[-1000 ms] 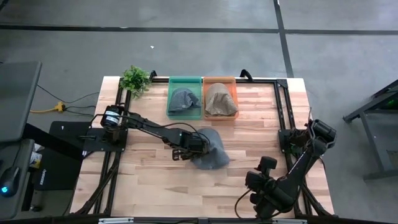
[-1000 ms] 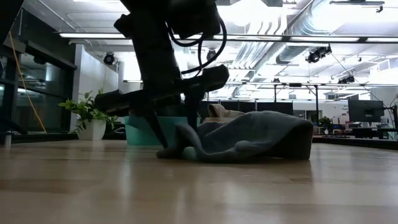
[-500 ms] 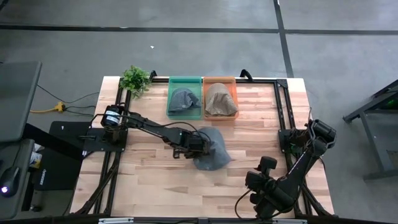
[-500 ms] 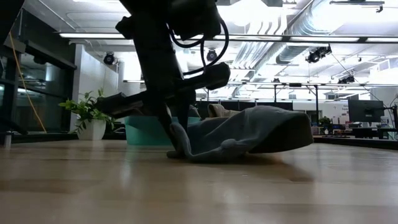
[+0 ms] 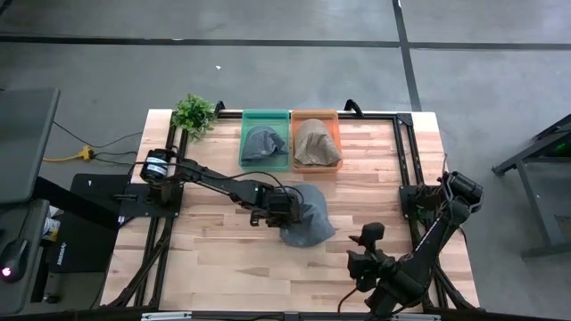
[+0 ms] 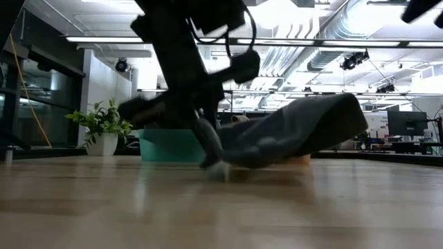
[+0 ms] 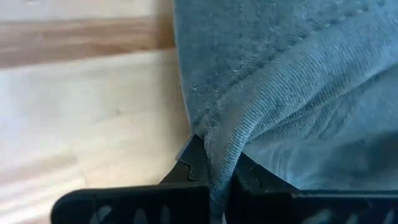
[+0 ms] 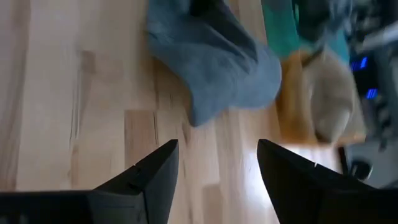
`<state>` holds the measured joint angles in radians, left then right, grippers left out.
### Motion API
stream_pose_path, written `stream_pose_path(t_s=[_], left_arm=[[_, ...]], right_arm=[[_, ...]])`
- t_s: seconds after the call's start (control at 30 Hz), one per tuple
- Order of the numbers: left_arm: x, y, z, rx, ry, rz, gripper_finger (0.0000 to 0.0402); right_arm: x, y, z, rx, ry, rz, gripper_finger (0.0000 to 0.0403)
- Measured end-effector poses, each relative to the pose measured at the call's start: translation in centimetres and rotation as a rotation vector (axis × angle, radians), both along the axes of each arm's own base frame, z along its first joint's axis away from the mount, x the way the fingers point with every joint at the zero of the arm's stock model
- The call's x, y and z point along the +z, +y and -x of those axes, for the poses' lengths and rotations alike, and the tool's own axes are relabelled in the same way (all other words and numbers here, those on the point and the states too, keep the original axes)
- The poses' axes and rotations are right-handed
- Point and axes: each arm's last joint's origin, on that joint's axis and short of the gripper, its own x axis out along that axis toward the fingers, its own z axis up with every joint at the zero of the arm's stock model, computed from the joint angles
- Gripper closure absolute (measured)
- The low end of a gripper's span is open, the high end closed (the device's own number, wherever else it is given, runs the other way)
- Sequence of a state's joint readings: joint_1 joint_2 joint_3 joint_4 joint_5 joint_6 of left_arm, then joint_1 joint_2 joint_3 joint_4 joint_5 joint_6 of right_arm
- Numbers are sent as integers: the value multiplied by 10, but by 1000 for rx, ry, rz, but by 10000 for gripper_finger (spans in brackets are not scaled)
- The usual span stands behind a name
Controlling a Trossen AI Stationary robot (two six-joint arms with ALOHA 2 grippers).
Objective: Pick & Place hat
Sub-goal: Put the blue cap into the green bin
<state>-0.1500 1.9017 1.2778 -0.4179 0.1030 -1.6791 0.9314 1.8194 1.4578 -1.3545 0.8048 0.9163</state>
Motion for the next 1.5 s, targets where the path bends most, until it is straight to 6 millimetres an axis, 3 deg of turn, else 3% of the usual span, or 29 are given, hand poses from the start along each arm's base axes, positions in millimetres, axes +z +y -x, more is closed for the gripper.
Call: stream_pose_path(t_s=[0.23,0.47,0.73,0.93,1.2,1.5], left_arm=[[11,-2,-6,-27,-97,58,401],[22,1,-11,-34,-152,82,401],[56,0,-24,-92,-229,41,401],[70,0,-26,-110,-230,5,401],[76,-1,-27,-131,-235,7,401],[76,-2,-26,-170,-235,22,401]], right_arm=[[0,-1,-15,146,12,104,189],[0,-14,-29,154,67,149,189],[-1,-25,-42,155,130,147,190],[-1,-36,-50,143,157,163,190],[-2,-52,-61,103,218,133,198],[-1,-56,-57,95,270,166,207]])
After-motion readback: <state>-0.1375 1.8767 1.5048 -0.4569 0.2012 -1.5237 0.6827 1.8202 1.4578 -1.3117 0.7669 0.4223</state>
